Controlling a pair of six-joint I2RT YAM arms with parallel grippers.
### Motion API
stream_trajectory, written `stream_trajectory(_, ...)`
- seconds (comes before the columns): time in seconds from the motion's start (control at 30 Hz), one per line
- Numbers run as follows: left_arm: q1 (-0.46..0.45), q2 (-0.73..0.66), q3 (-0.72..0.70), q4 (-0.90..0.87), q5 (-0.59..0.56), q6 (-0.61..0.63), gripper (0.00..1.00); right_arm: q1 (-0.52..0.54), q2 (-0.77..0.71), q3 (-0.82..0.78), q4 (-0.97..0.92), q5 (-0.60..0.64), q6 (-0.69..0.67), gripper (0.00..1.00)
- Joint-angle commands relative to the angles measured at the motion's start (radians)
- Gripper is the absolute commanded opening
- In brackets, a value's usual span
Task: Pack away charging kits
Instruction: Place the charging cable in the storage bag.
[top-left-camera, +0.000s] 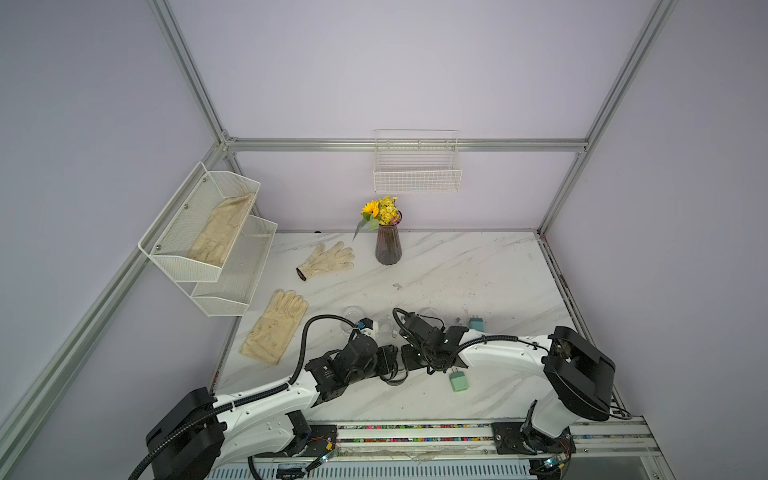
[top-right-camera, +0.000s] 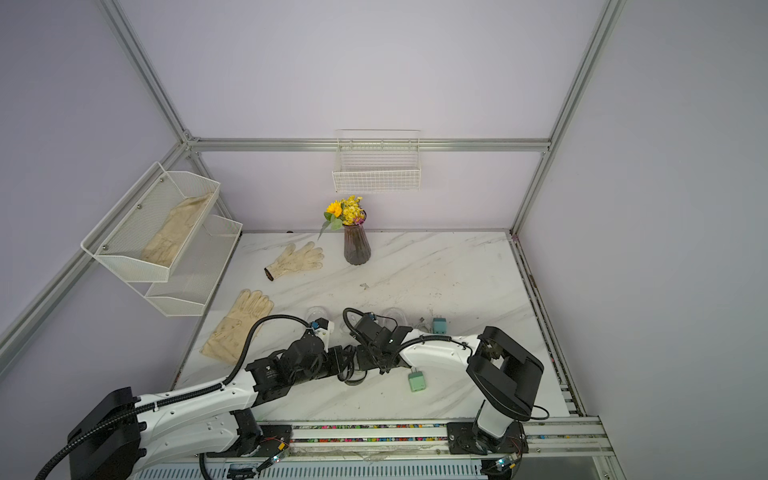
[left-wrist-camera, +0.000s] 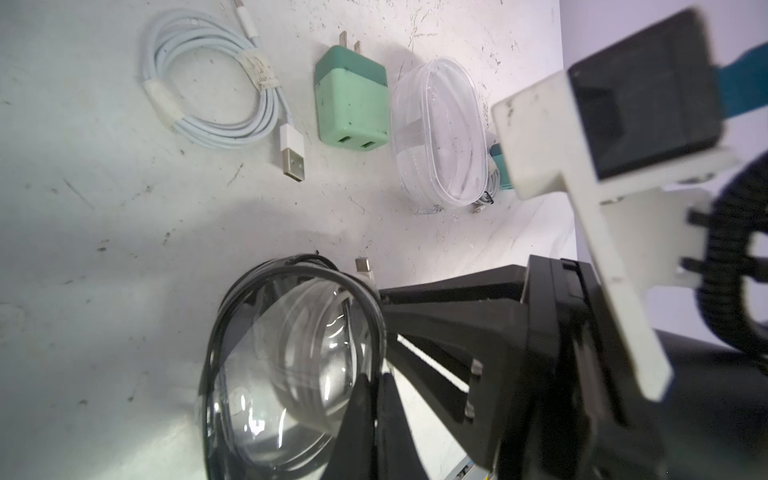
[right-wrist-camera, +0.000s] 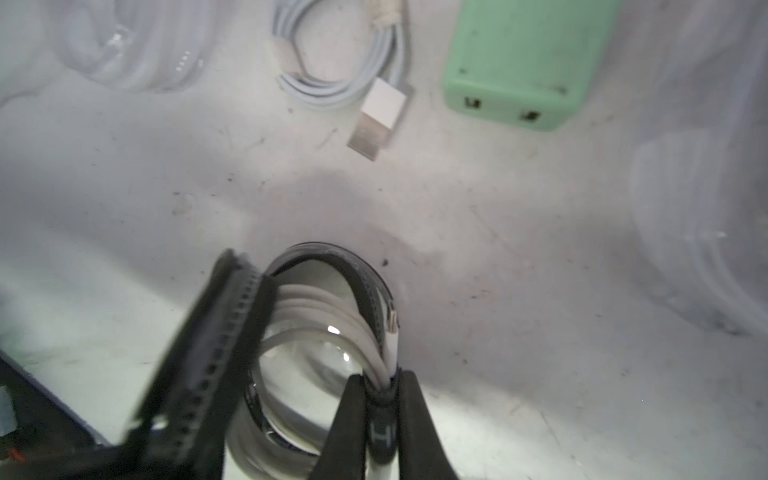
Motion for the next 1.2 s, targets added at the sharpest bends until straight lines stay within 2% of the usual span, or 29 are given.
stream_trajectory(0.0,0.002,0.010,-0.031,0.074,-0.007,-0.013,0.00,0.022,-0.008,0.038,-0.024,0.001,0.008,0.00)
stream_trajectory(0.27,0.002,-0.038,-0.069,0.075,-0.039,-0.027,0.00,0.025,-0.013,0.030,0.011,-0.053,0.031,0.00)
stream_trajectory(0.47,0.004,-0.072,-0.100,0.079,-0.036,-0.037,0.00,0.029,-0.024,0.066,-0.062,0.038,0.015,0.00)
stream_trajectory(0.87,0.001,-0.021,-0.104,0.123,-0.028,-0.051,0.00,0.032,-0.053,0.089,-0.047,-0.009,0.034,0.00)
stream_trajectory(1.03,0.001,-0.002,-0.104,0.123,-0.033,-0.056,0.00,0.035,-0.049,0.110,-0.087,0.043,0.017,0.00)
stream_trajectory(1.17,0.001,-0.015,-0.100,0.102,-0.045,-0.057,0.00,0.035,-0.028,0.134,-0.196,0.115,-0.011,0.00)
